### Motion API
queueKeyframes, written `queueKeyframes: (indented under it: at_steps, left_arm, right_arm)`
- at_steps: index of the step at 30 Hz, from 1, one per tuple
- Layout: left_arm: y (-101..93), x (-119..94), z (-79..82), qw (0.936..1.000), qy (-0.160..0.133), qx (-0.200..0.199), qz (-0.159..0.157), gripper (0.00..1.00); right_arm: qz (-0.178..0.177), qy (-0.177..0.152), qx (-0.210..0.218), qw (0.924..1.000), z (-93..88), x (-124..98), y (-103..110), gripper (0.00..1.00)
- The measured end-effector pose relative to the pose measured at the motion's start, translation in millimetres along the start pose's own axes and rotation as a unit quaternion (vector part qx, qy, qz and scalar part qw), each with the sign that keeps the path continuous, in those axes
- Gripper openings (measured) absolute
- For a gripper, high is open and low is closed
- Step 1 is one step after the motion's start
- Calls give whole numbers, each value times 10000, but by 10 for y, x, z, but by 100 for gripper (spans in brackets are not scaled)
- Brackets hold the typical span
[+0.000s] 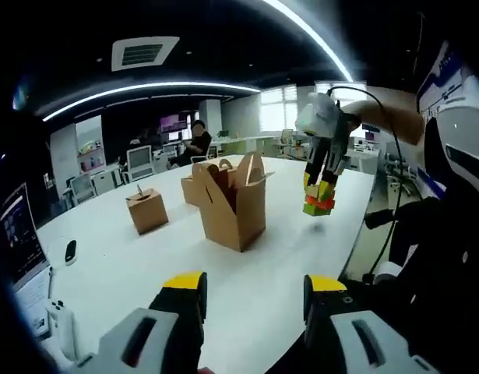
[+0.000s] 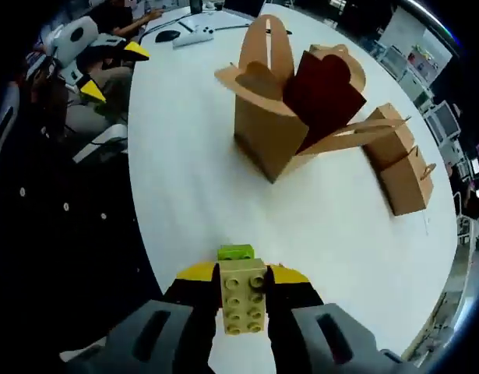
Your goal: Pick up one paper box from the group, open the paper box, and remove the item inside
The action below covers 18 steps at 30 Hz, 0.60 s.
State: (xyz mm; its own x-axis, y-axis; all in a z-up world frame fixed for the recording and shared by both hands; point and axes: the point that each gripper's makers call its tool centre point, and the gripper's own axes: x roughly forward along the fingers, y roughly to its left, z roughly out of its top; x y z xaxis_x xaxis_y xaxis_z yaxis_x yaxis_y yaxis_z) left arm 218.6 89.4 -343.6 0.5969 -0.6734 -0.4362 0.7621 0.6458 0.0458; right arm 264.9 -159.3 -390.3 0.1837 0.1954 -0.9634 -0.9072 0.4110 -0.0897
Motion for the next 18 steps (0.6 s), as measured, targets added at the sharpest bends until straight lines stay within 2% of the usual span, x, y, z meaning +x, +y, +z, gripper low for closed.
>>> queueKeyframes:
  at_steps: [6, 11, 18]
  left_arm:
    - [34, 10, -41, 9998, 91, 48, 143, 51]
    - [10, 23, -49, 9999, 90, 30, 101, 51]
    - [15, 19, -60, 9999, 88, 4, 114, 51]
  right_arm:
    - [-70, 294, -307, 9991, -62, 154, 28, 24]
    - [-155, 452, -427, 9979, -113, 246, 16, 24]
    - [-176, 375, -544, 9977, -131, 250, 83, 25]
